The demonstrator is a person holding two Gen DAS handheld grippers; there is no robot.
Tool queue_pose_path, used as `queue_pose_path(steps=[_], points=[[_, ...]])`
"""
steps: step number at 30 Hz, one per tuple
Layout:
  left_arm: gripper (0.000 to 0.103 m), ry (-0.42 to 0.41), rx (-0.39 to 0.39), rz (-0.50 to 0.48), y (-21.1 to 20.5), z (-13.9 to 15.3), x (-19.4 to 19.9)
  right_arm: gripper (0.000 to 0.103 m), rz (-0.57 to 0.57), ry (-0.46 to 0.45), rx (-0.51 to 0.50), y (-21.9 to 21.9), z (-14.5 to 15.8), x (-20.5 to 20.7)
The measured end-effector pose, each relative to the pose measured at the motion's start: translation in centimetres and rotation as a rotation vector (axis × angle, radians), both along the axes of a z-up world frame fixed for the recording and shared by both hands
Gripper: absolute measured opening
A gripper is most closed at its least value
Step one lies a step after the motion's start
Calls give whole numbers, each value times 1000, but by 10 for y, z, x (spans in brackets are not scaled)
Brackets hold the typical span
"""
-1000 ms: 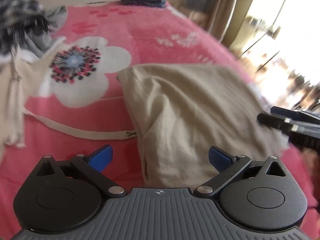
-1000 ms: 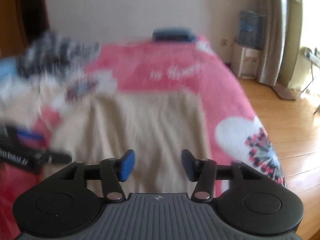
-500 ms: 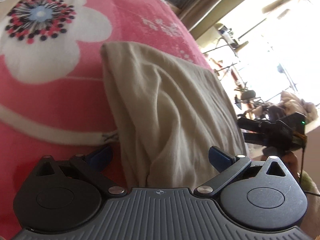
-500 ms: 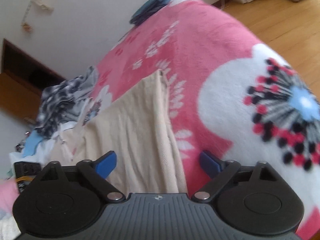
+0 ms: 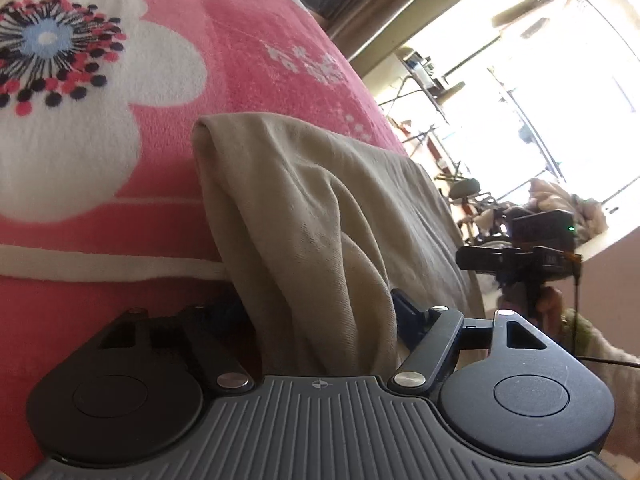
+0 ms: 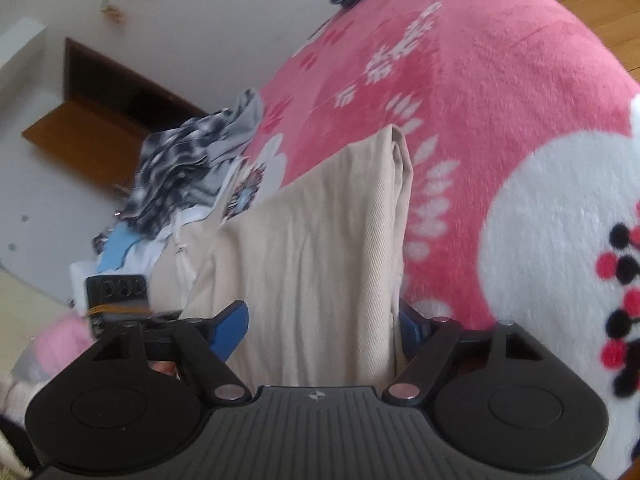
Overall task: Fold clothes
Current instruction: 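Close both grippers on the edge of the folded beige trousers, then lift the trouser bundle with both grippers and carry it toward the blue jeans stack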
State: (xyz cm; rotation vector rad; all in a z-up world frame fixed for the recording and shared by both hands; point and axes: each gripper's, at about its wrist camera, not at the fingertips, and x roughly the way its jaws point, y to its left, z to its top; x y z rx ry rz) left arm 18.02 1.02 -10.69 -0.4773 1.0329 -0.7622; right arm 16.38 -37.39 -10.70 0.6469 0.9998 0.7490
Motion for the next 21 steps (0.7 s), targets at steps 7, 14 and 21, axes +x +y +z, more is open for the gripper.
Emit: queue_pose_path(steps=[7,14,21], points=[[66,-19,21,53,-13,5,1,68,58,-27,35,30,-2,32],[52,-65,25,79,-10,15,-10,30,-31,-47,77,23,10,19],[44,-119,-20,96,0,35,-22,25,-56,-135,63,30,45,-4]])
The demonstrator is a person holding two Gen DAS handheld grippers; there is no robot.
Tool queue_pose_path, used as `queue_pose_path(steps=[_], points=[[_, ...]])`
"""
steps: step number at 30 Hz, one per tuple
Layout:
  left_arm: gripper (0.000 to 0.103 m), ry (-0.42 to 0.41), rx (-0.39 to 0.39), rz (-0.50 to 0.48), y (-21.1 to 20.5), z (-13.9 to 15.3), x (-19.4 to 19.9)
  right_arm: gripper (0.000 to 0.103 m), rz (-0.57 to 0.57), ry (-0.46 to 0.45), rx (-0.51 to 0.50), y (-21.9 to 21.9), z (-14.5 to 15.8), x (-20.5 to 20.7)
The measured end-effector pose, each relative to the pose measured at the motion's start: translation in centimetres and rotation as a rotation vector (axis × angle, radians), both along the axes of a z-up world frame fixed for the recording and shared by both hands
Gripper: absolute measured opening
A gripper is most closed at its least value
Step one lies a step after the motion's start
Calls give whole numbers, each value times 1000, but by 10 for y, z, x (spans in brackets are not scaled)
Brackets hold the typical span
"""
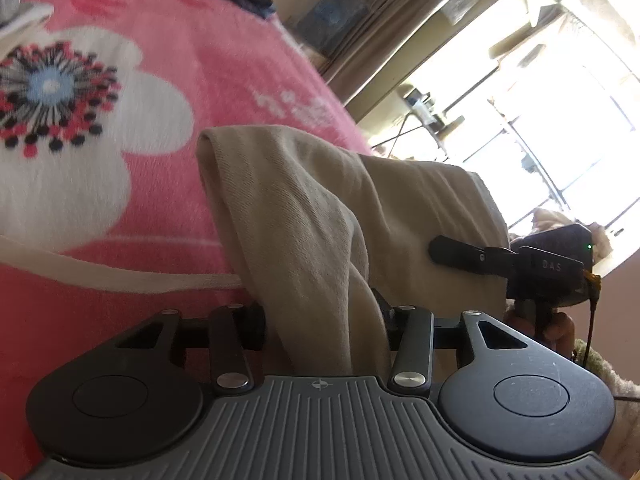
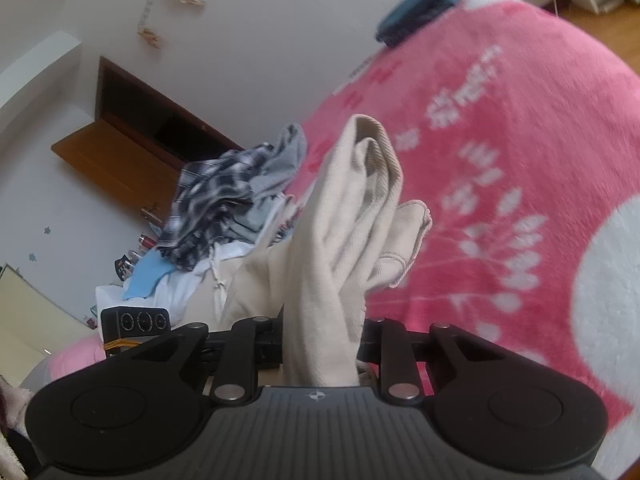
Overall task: Fold clothes
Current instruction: 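Lift the trouser bundle with both grippers and carry it toward the blue jeans stack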
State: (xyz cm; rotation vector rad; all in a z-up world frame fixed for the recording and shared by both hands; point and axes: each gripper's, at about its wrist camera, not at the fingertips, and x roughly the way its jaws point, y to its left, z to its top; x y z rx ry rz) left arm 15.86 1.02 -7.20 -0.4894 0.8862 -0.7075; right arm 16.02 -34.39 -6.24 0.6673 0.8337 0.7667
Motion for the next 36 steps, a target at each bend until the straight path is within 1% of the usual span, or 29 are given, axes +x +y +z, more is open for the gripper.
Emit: queue_pose_path(steps=[4,7,9,12,16,19,22,24,26,28,31,33,34,36], points=[[41,-75,-27,16,6,26,-1,25,-24,-71,21,5,27,-15],[41,-134,-38,21,8,50,6,24,-43,-130,36,6,50,-17],[41,-183,-31,20,7,73,15,24,-56,-177,37,10,68,-15],[41,-259,-11,20,7,118,28,24,-78,-252,52,18,103,-9],[41,-346,10,12,-3,195,45,24,-86,-338,64,21,167,7],[40,-398,-4,6,-13,257,48,24,-98,-394,68,14,228,13],[41,-413,-30,6,-21,311,44,24,-120,-442,54,7,292,10],[41,-402,-36,6,-24,333,38,24,-137,-463,22,9,327,0],[41,-372,-52,0,-24,345,39,24,-152,-470,-6,13,356,-8],[41,-332,-80,-15,-19,348,46,24,-174,-429,-18,16,373,-9],[41,-285,-129,-47,-5,338,66,24,-218,-354,-45,28,388,-6],[41,-249,-145,-63,3,328,89,24,-243,-331,-97,42,395,-2],[41,-229,-148,-71,7,324,102,24,-261,-305,-110,52,397,4],[41,-201,-130,-73,21,320,127,24,-303,-247,-142,74,399,21]])
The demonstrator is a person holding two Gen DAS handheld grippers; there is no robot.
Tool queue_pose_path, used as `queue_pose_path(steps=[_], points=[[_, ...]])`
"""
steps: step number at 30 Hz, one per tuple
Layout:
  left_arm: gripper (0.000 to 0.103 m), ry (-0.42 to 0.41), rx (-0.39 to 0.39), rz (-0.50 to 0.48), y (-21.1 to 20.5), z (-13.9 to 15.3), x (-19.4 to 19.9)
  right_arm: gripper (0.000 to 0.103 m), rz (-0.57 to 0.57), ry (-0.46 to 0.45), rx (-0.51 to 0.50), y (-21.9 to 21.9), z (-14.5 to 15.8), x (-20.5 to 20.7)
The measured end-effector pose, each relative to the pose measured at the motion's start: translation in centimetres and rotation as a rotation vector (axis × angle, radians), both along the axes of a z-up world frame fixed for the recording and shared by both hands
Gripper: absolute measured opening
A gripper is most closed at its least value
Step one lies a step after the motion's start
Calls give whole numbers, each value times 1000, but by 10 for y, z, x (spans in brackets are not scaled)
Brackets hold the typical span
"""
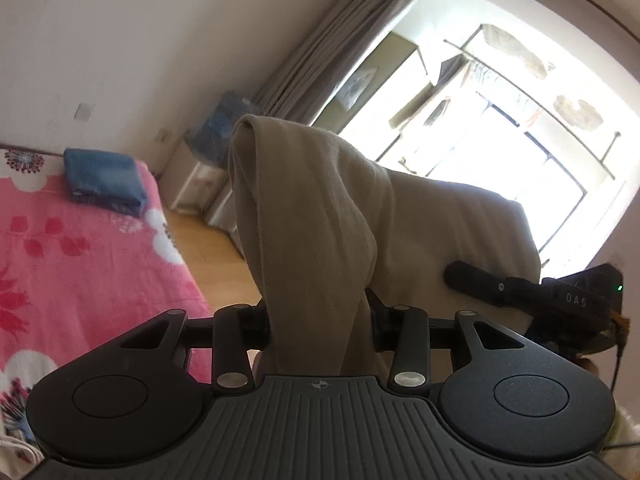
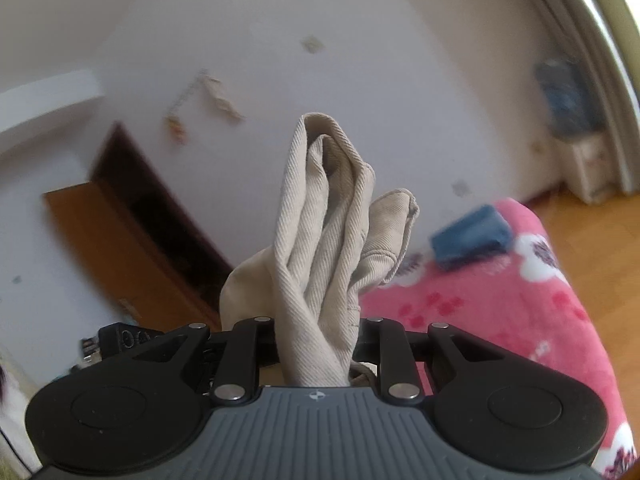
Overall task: Fold clothes
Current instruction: 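Lift the trouser bundle with both grippers and carry it toward the blue jeans stack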
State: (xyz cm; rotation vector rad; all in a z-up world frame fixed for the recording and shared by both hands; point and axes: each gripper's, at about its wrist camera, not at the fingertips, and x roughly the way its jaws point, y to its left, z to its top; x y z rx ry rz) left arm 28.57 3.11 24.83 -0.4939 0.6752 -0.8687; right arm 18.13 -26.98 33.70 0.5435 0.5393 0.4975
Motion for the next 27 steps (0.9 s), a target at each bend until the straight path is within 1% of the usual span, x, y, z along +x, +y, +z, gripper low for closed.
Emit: queue_pose_path(steps=[1,3,5,8,11,13,16,21,22,25,27], points=[[41,12,13,3,7,-1,12,24,-12,25,0,8,-1,8],[41,38,40,15,23,-4,37,24,-22,86,26,29,-4,36],[41,58,66,50,39,-3,61,24,-8,140,50,49,-10,69],[41,73,106,111,58,0,96,24,32,182,79,76,-15,121],[41,76,153,172,68,5,129,24,76,179,94,97,-19,168],[41,89,168,222,70,12,146,24,110,176,103,107,-24,199],[41,131,166,300,67,16,172,24,171,168,122,109,-28,243],[42,203,149,454,41,9,208,24,261,157,168,93,-41,298],[42,209,151,476,36,7,216,24,269,170,181,87,-44,308],[42,235,159,529,21,4,236,24,276,196,180,67,-51,336],[42,251,174,542,15,-1,253,24,261,185,160,58,-57,349]])
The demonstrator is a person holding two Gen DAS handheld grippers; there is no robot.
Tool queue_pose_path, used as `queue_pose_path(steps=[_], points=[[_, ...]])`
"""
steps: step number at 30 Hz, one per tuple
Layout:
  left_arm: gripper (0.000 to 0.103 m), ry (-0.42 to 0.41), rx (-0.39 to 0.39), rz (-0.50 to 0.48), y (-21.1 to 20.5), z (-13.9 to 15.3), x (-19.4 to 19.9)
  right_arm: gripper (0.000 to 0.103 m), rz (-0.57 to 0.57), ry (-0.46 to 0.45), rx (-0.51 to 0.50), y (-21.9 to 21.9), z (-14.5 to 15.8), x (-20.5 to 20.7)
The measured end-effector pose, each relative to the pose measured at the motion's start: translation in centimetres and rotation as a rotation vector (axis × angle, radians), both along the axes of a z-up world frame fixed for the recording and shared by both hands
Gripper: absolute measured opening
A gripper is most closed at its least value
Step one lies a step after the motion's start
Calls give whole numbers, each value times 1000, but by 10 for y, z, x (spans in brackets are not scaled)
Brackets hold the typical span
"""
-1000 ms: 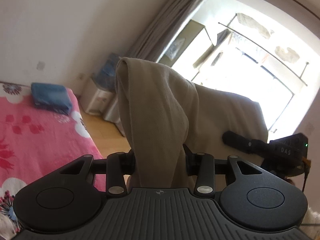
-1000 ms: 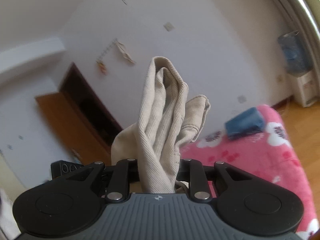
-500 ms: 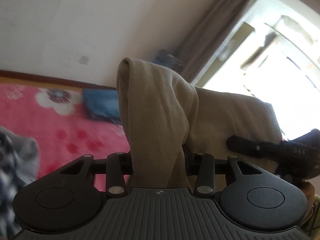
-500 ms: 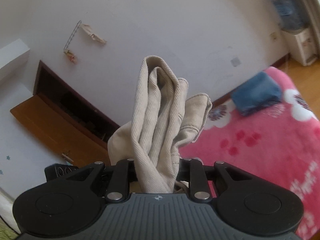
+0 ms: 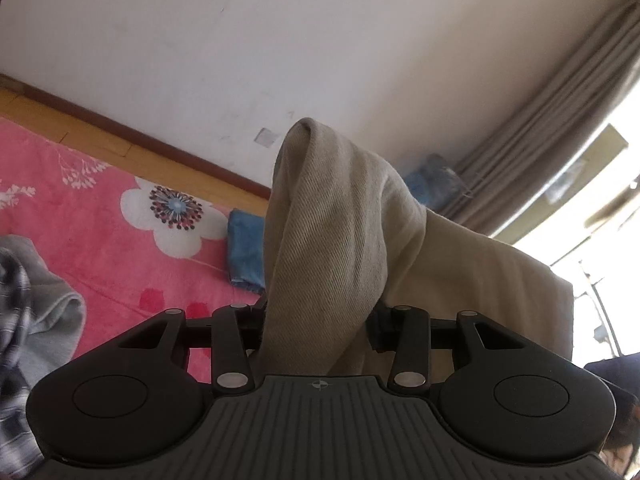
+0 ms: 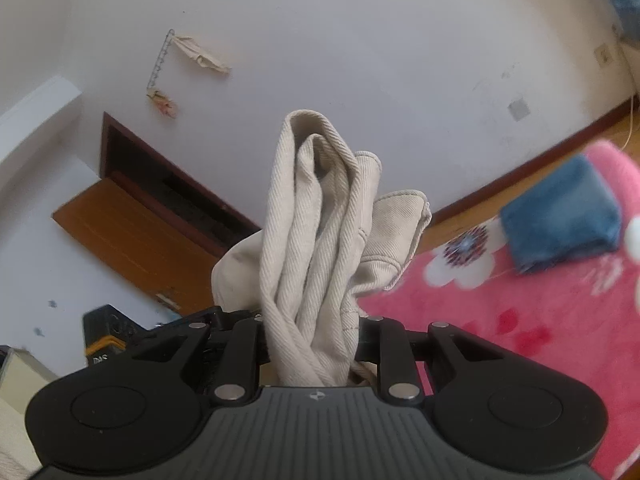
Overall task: Fold clothes
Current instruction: 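Lift the trouser bundle with both grippers and carry it toward the blue jeans stack, then lower the trousers onto the folded blue jeans and open both grippers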
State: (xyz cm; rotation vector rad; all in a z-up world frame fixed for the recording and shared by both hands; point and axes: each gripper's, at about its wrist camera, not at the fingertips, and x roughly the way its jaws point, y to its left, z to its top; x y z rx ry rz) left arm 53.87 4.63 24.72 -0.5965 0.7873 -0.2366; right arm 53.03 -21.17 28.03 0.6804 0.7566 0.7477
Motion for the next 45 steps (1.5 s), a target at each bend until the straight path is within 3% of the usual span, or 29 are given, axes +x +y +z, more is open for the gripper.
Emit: queue_pose_path(steps=[4,8,11,14,17,20,22,26,30,35,37,38,41,45], points=[[42,48,69,-46,-7,-16,48,24,-60,2,3,-8,-25,18],[42,76,186,-145,-21,-37,107,24,-201,97,88,-8,-73,45],[42,48,294,-274,-44,-62,170,24,-349,159,194,-3,-122,73],[42,11,392,-414,-75,-91,233,24,-497,163,316,7,-175,102],[42,-18,514,-550,-118,-113,284,24,-674,195,496,20,-234,125],[42,-72,639,-660,-161,-133,315,24,-861,210,672,38,-288,150],[43,-112,685,-711,-183,-149,329,24,-949,203,735,43,-312,167],[45,-135,739,-771,-211,-186,346,24,-1066,165,756,37,-345,192],[43,-131,817,-813,-227,-218,353,24,-1149,188,765,35,-381,194],[47,-94,787,-794,-234,-210,370,24,-1173,207,858,35,-394,191],[59,-62,783,-777,-238,-207,379,24,-1202,229,892,38,-400,192],[59,-56,772,-762,-237,-204,384,23,-1218,247,907,40,-406,193],[61,-74,702,-680,-222,-187,400,23,-1208,256,877,37,-411,191],[69,-97,528,-519,-157,-154,403,24,-1167,266,827,31,-413,192]])
